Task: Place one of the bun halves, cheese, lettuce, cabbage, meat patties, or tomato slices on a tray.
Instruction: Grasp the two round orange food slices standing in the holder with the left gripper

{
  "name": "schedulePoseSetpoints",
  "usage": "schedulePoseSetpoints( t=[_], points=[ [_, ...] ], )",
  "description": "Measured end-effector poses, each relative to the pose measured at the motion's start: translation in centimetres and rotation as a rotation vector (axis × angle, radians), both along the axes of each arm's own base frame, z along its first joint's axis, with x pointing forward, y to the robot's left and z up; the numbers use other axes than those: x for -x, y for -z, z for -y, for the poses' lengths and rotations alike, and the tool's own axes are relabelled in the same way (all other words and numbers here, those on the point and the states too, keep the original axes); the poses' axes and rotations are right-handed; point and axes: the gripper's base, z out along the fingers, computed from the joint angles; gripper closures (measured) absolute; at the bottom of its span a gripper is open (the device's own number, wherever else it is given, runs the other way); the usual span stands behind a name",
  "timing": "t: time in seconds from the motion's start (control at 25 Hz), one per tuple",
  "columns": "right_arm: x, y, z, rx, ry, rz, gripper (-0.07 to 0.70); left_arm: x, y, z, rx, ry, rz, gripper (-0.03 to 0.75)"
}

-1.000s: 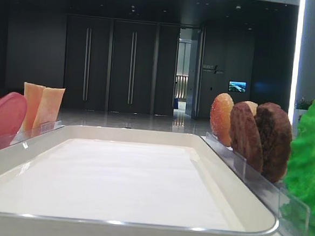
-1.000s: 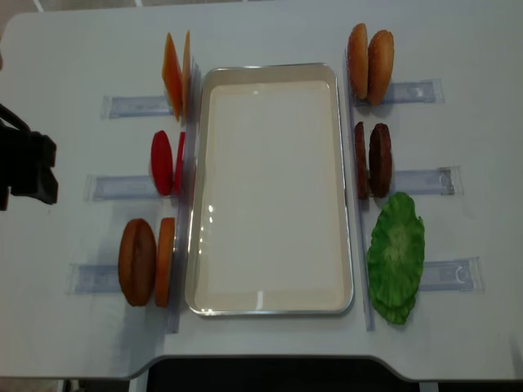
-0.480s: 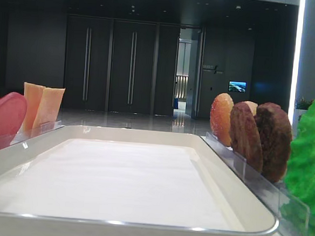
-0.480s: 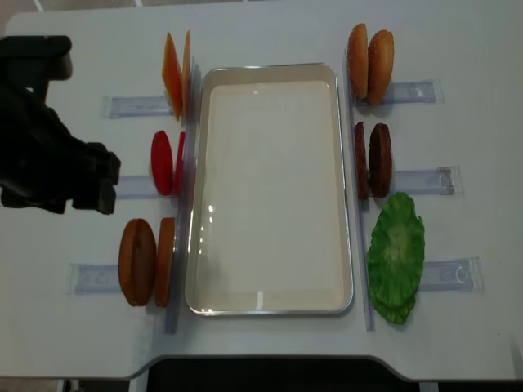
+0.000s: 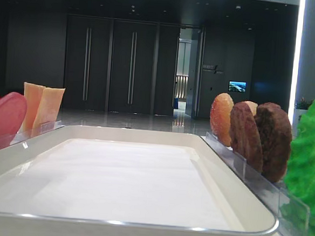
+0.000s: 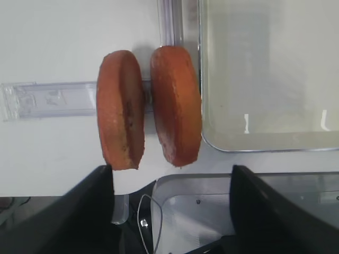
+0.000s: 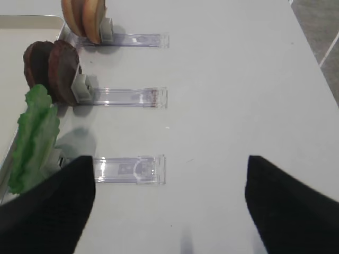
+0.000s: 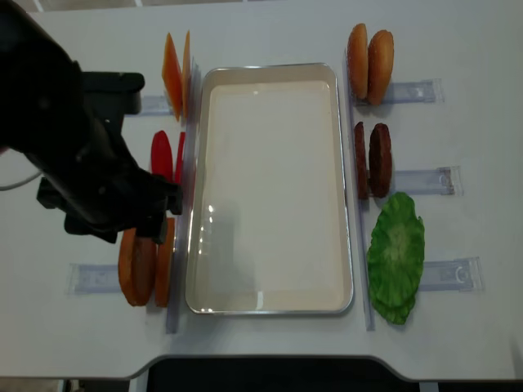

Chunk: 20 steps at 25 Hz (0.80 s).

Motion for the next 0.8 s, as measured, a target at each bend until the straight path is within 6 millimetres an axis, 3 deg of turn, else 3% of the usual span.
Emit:
schedulePoseSetpoints(
  t=[0.8],
  points=[
    [0.0,0.0,0.0,0.0,0.0,0.0,0.078,-2.5,4.4,1.7,-0.077,-0.026,-0.087,0.196]
  ],
)
